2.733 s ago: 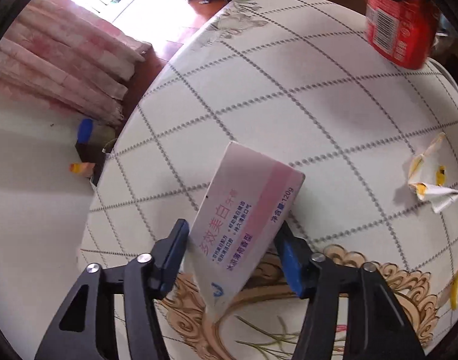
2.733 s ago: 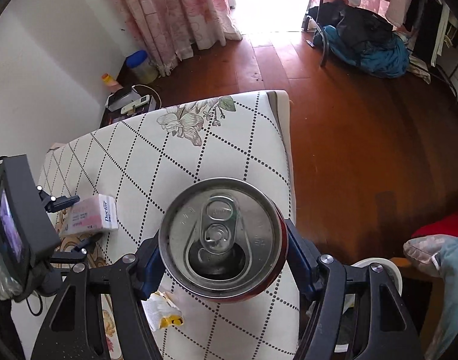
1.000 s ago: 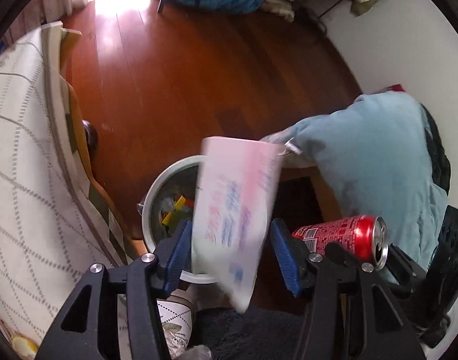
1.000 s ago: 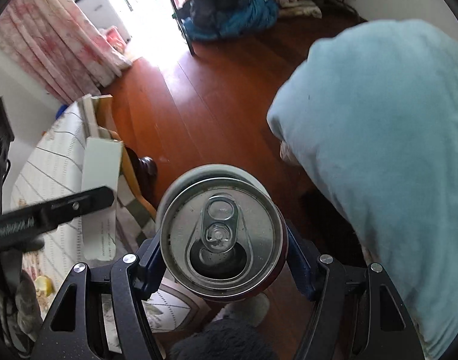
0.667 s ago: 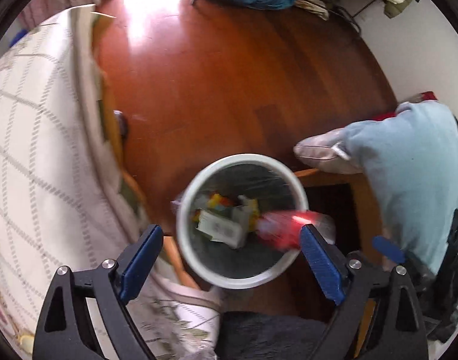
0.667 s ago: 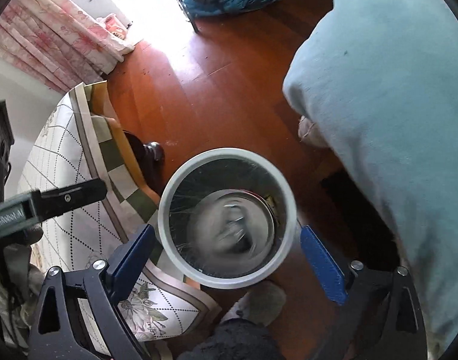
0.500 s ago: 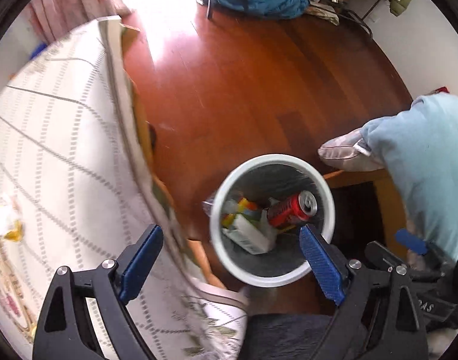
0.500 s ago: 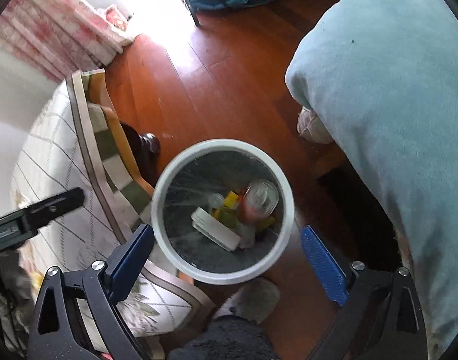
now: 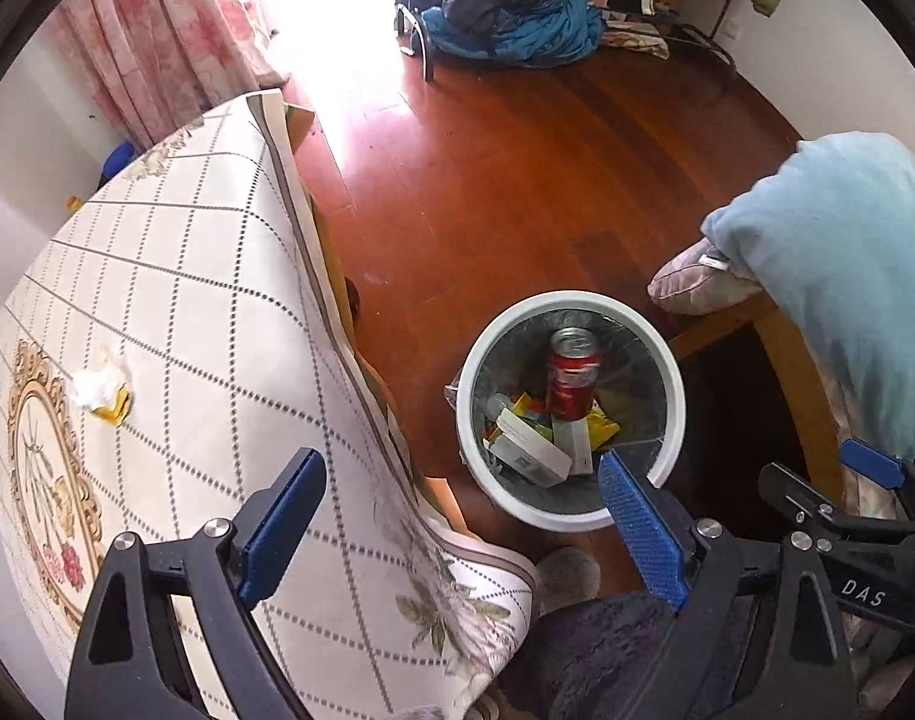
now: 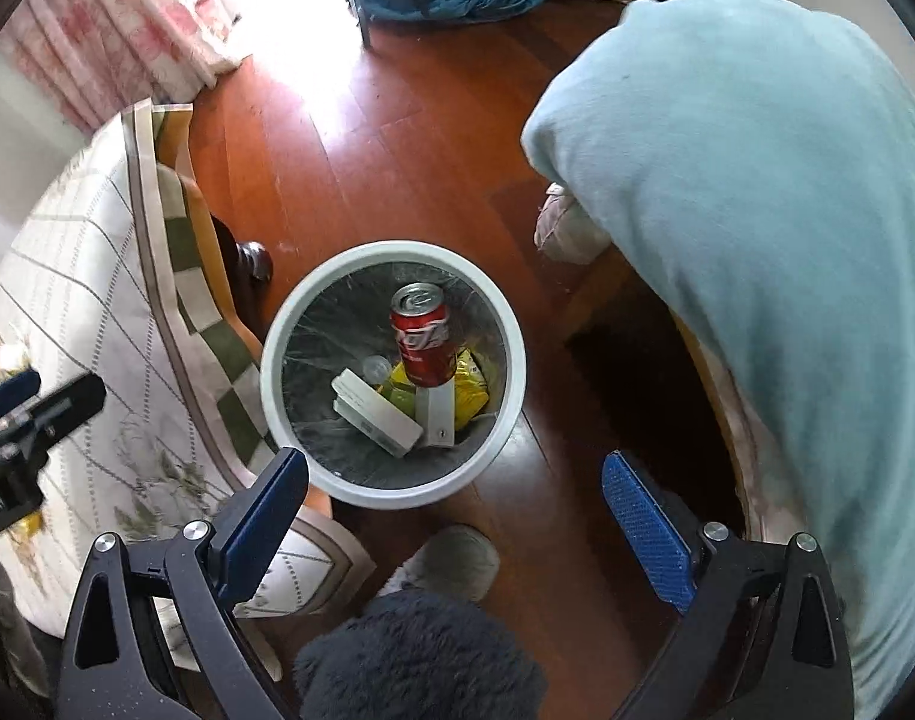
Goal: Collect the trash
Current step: 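Grasp the orange peel with left tool while right tool grasps the paper wrapper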
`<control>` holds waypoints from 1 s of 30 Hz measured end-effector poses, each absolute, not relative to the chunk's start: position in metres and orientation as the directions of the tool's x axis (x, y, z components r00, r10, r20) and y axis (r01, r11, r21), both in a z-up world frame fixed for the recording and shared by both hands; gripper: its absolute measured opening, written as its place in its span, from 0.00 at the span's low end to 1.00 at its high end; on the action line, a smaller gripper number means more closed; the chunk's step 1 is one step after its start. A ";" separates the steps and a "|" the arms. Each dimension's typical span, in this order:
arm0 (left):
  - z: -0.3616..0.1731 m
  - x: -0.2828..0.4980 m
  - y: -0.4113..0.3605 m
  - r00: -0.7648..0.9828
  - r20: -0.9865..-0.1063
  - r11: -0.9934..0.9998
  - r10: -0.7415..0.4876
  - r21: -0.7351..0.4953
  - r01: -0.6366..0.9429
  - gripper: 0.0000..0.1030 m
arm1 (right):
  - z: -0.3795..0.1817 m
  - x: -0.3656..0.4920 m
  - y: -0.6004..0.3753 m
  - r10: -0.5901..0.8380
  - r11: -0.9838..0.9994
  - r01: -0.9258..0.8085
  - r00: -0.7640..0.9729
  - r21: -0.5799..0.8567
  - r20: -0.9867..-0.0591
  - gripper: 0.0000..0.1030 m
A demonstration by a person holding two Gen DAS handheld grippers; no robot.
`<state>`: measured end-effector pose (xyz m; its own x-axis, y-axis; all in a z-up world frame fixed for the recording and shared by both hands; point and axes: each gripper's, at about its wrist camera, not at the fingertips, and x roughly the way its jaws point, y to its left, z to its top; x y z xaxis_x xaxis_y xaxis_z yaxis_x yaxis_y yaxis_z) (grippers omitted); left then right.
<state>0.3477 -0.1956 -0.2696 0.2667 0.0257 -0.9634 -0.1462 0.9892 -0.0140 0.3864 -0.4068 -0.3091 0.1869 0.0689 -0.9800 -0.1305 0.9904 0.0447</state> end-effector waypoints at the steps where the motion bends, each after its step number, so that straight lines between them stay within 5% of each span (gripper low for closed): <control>1: -0.267 0.345 -0.197 0.273 -0.962 0.989 0.030 -0.012 -0.148 0.90 | -0.305 0.384 -0.408 0.072 0.990 -0.130 0.193 0.047 -0.979 0.97; 22: -0.159 0.264 -0.187 0.431 -0.900 0.980 0.060 -0.029 -0.198 0.90 | -0.170 0.303 -0.415 0.149 0.983 -0.151 0.348 0.102 -0.926 0.97; 30: -0.175 0.234 -0.113 0.396 -0.899 0.925 0.188 0.027 -0.378 0.90 | -0.161 0.291 -0.373 0.222 0.967 -0.191 0.321 0.167 -0.921 0.97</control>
